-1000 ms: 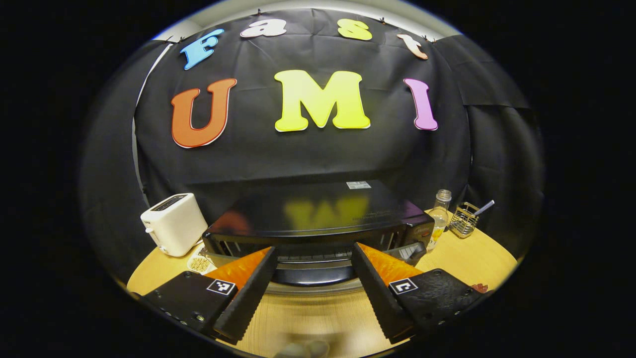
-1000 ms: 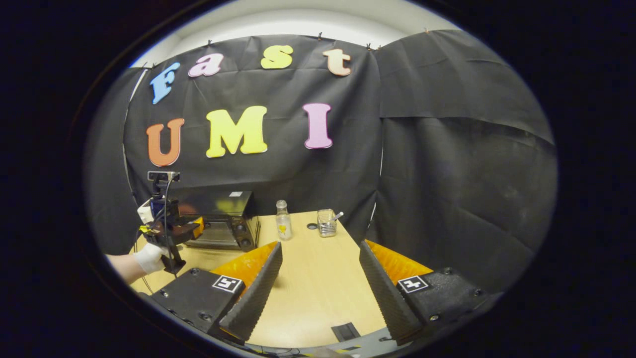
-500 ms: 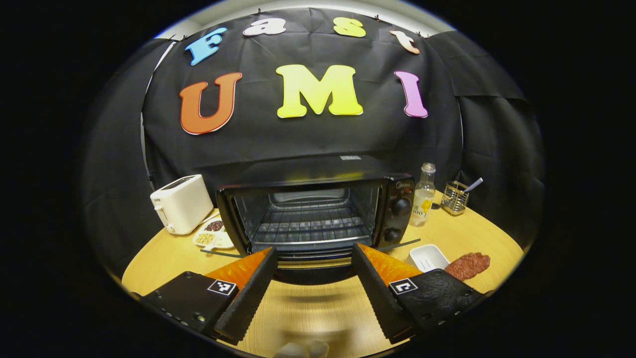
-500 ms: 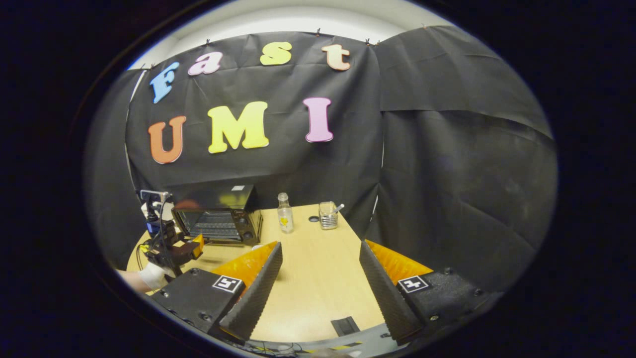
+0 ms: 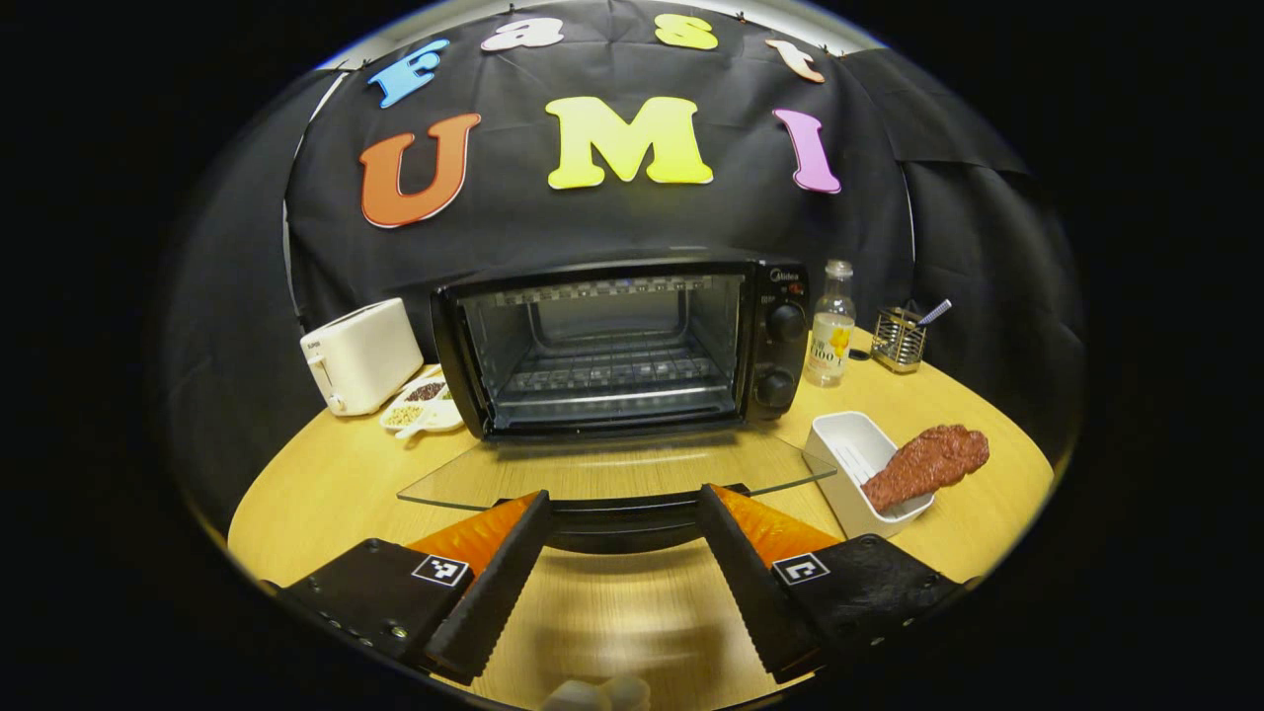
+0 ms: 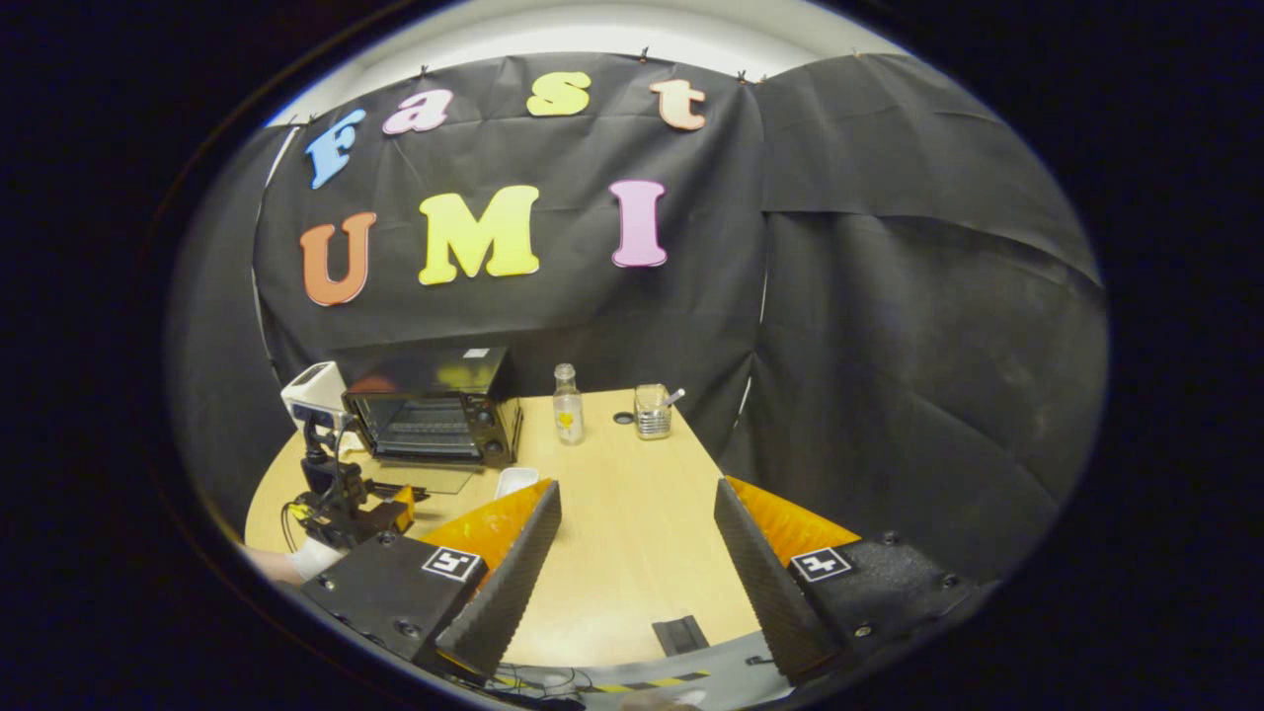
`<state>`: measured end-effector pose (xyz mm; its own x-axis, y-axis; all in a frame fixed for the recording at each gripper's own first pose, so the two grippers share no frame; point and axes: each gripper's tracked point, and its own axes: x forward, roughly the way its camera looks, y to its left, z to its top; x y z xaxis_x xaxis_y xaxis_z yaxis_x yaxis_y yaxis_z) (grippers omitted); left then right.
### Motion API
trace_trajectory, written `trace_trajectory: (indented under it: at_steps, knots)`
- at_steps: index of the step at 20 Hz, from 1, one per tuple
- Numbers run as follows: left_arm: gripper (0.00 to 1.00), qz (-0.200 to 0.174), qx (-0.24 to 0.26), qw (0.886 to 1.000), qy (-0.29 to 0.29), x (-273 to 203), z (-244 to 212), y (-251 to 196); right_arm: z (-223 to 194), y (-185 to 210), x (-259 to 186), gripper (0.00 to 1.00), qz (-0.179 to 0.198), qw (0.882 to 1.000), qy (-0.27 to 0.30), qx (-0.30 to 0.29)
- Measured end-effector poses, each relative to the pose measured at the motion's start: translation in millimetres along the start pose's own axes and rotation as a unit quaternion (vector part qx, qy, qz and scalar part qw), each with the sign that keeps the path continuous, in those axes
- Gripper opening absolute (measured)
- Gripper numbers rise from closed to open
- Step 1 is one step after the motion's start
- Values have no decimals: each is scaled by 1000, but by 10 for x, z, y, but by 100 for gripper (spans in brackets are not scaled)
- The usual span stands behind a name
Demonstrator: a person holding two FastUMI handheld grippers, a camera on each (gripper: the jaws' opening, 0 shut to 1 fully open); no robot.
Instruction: Open the electric oven with the left hand, put the food in, and close the electric oven.
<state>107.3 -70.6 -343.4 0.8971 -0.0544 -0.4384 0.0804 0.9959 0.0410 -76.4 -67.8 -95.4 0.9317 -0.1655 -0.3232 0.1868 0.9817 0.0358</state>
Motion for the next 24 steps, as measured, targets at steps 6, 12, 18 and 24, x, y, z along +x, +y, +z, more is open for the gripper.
trace_trajectory:
  at_steps: [6,12,18,24]
  knots:
    - [95,-4,25,999,43,101,-391,-96,-56,-7,-19,99,-9,1000,7,2]
    - [96,-5,26,998,49,110,-444,-115,-58,114,9,99,-2,1000,7,-1]
    - [97,-1,21,999,37,6,-360,-7,-51,192,170,97,17,1000,6,-8]
    - [96,12,4,1000,9,-538,-70,285,-256,256,792,99,68,997,37,-15]
